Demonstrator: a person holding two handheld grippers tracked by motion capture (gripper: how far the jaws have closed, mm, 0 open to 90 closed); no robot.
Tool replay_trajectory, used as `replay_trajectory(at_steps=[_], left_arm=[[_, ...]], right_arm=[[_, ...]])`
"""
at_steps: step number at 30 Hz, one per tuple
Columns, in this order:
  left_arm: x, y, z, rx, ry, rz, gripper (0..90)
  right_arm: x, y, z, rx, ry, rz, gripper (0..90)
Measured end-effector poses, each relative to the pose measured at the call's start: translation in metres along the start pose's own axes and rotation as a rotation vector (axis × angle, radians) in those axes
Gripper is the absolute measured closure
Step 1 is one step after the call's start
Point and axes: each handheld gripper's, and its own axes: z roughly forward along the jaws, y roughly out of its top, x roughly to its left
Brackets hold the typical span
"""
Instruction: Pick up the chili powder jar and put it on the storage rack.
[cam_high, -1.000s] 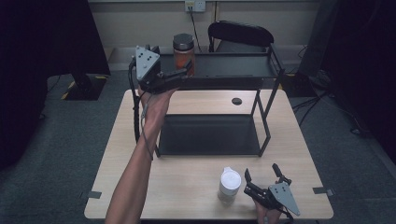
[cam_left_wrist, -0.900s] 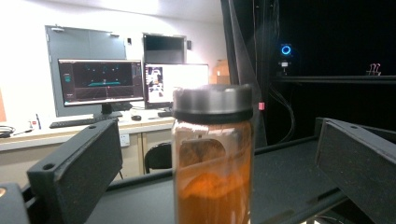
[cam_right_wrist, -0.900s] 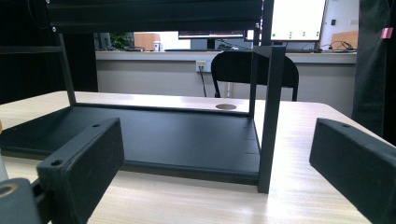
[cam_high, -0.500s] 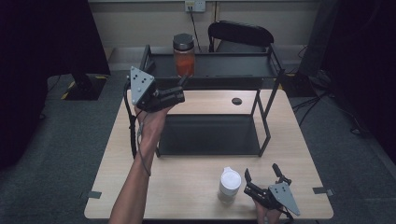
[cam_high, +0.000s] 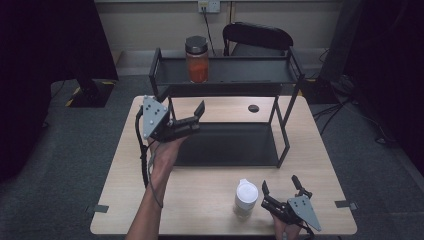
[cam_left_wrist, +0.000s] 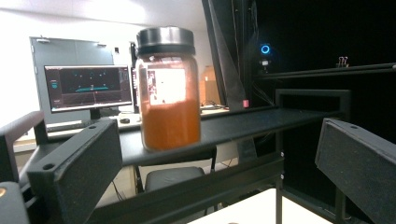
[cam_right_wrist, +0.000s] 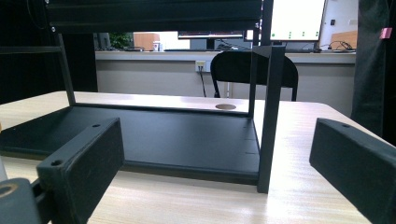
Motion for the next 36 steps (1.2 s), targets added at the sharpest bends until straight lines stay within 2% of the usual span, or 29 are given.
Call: replay_trajectory(at_steps=[9,11,14,20,29,31,36], left_arm=[[-0.009,-0.018,-0.025,-0.016,0.025,-0.011,0.0],[-0.011,-0.024,-0.032,-0.037,0.032,-0.002,0.0],[-0.01,-0.028,-0.041,-0.039,0.018,-0.003,0.0],[-0.009,-0.045,-0.066,-0.056,0.05,-0.014,0.0],[-0.008,-0.072,-0.095,-0.024,0.107,-0.048,0.0],[-0.01,-0.077,-0.099,-0.006,0.122,-0.053,0.0],[-0.014,-0.097,-0.104,0.036,0.127,-0.06,0.0]], right_arm=[[0.0,0.0,0.0,0.0,0.0,0.0,1.8],[0.0,0.0,0.0,0.0,0.0,0.0,1.8],[0.0,0.0,0.0,0.0,0.0,0.0,1.8],[0.0,0.0,0.0,0.0,0.0,0.0,1.8],[0.0,0.0,0.0,0.0,0.0,0.0,1.8],[0.0,0.0,0.0,0.0,-0.001,0.0,1.8],[0.0,0.0,0.0,0.0,-0.001,0.0,1.8]])
